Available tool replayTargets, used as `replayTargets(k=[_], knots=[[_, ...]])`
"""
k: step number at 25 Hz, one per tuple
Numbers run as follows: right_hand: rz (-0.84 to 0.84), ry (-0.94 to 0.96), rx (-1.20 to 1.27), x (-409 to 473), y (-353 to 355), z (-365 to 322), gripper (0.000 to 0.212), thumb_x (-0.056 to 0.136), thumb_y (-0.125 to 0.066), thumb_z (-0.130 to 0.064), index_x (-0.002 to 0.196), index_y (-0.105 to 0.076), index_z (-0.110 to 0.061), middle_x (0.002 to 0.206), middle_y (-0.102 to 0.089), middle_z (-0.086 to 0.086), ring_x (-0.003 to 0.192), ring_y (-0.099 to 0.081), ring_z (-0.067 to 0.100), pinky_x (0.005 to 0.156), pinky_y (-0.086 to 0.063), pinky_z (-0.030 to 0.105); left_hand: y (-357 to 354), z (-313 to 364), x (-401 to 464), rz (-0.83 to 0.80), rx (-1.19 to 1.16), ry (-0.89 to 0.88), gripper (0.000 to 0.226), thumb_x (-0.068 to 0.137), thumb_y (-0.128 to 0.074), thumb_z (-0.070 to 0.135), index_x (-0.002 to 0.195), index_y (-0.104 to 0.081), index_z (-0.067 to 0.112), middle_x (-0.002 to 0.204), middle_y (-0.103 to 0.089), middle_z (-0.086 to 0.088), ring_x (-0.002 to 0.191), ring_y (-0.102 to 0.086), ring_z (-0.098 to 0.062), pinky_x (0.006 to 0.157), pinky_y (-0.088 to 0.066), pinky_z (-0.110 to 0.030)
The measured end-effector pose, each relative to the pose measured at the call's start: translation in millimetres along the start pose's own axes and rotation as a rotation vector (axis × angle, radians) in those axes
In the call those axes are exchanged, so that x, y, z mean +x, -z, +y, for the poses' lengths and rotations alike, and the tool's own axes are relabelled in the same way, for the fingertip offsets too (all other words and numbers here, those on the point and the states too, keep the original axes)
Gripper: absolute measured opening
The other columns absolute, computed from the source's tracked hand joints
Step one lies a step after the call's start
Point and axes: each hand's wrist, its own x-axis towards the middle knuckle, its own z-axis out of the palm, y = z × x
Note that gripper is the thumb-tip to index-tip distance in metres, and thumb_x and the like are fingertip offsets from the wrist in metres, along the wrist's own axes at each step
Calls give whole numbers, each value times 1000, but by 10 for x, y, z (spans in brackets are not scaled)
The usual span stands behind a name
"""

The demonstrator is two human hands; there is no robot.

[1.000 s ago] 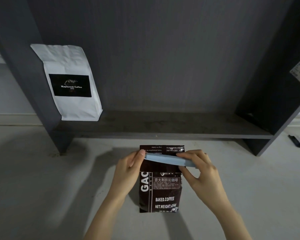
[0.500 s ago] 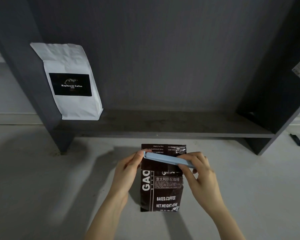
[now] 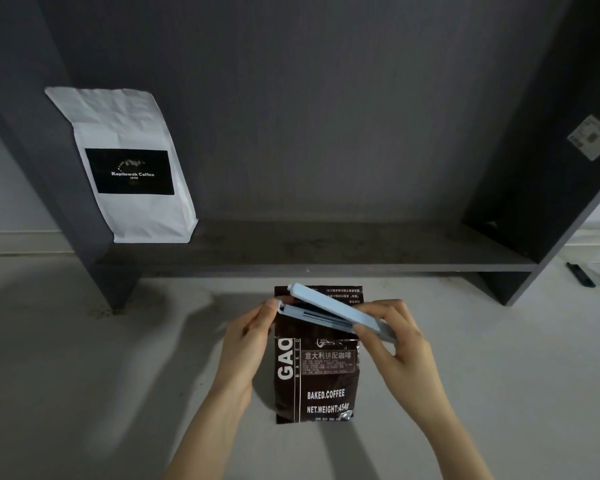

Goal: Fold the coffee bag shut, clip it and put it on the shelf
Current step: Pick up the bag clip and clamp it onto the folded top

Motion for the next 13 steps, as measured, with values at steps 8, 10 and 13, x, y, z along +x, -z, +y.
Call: replayTargets(k=[8,10,13], knots=[[-242,-187,31,-111,221,129,19,77,-66,-12,78,-63,-31,84,-62,-9,76,-57,5,65,-44,12,-42,15,-12,50,-43,22,26,86,-50,29,69,-69,34,79,-69,10,80,-61,-7,75,-44,-22],[-299,-256,117,-129,282,109,15,76,-66,-10,77,-65,-24,78,-66,-7,64,-56,1,60,-41,13,-43,30,-17,58,-45,26,28,86,-51,29,66,-68,34,78,-69,11,81,-61,-5,75,-44,-22],[-331,-302,219,-146,362,77,13,76,-64,-5,76,-67,-17,74,-69,-8,63,-56,3,58,-44,14,-34,24,-9,54,-61,29,26,86,-50,30,68,-68,33,81,-69,10,84,-62,-6,79,-44,-23]])
